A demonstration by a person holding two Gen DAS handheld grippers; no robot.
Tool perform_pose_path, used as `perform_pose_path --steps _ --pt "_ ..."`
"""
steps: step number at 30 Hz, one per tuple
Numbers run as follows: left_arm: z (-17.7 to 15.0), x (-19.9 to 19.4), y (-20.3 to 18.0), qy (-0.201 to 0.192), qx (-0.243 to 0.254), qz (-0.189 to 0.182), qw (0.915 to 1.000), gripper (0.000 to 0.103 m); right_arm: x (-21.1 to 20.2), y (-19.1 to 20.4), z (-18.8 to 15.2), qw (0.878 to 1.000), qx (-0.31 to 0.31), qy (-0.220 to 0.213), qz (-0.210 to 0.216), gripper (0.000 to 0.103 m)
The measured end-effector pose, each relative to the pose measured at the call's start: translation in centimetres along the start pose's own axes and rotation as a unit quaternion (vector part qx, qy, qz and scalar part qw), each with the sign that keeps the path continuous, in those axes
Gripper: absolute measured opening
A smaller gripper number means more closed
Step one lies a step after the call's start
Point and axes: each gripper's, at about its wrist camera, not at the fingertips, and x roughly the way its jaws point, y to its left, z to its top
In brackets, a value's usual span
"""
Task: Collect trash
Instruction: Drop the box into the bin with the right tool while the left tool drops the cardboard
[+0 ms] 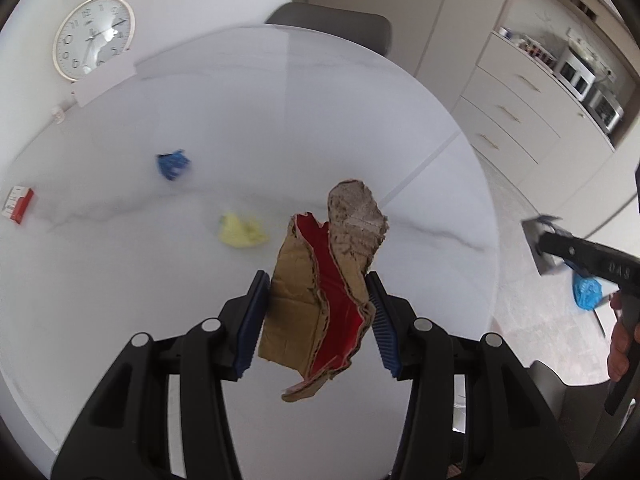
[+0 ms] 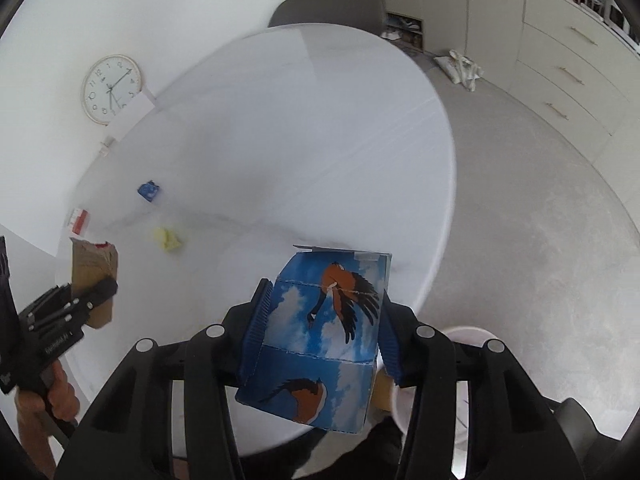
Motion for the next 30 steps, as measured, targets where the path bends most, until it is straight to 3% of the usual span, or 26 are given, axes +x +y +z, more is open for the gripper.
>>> perform_pose_path --steps 3,6,14,16,18,21,30 --pt "-0.6 0.6 -3.6 0.012 0.020 -0.021 0.9995 0.048 -1.5 -5.1 -3.0 0.999 0.026 0.005 -0.027 0.049" --pt "-0.8 1.1 -6.7 0.020 0.044 -0.027 0.9985 0.048 0.1 -9.3 -5.7 0.997 0.059 0.036 -0.041 0.049" --pt "-1.7 2.8 -15.3 0.040 0.119 -0.049 0.9909 0.048 11.6 -16.4 -13.0 0.984 0.084 0.154 -0.032 0.051" --pt "-2.1 3.5 -17.2 0.050 0.140 -0.051 0.9876 0.048 14.1 -17.4 -14.1 0.978 0.100 0.180 -0.015 0.075" --pt "-2.6 4.2 -18.9 0.060 0.153 -0.057 0.9847 0.048 15.3 -18.5 -14.7 0.975 0.121 0.186 -0.020 0.087" --pt "-3.4 5.2 -21.5 0.077 0.171 -0.065 0.9801 0.048 14.6 -20.6 -15.0 0.971 0.150 0.185 -0.014 0.091" --pt "-5.9 8.0 -28.5 0.118 0.235 -0.103 0.9594 0.048 5.4 -27.5 -15.1 0.973 0.197 0.107 -0.049 0.097"
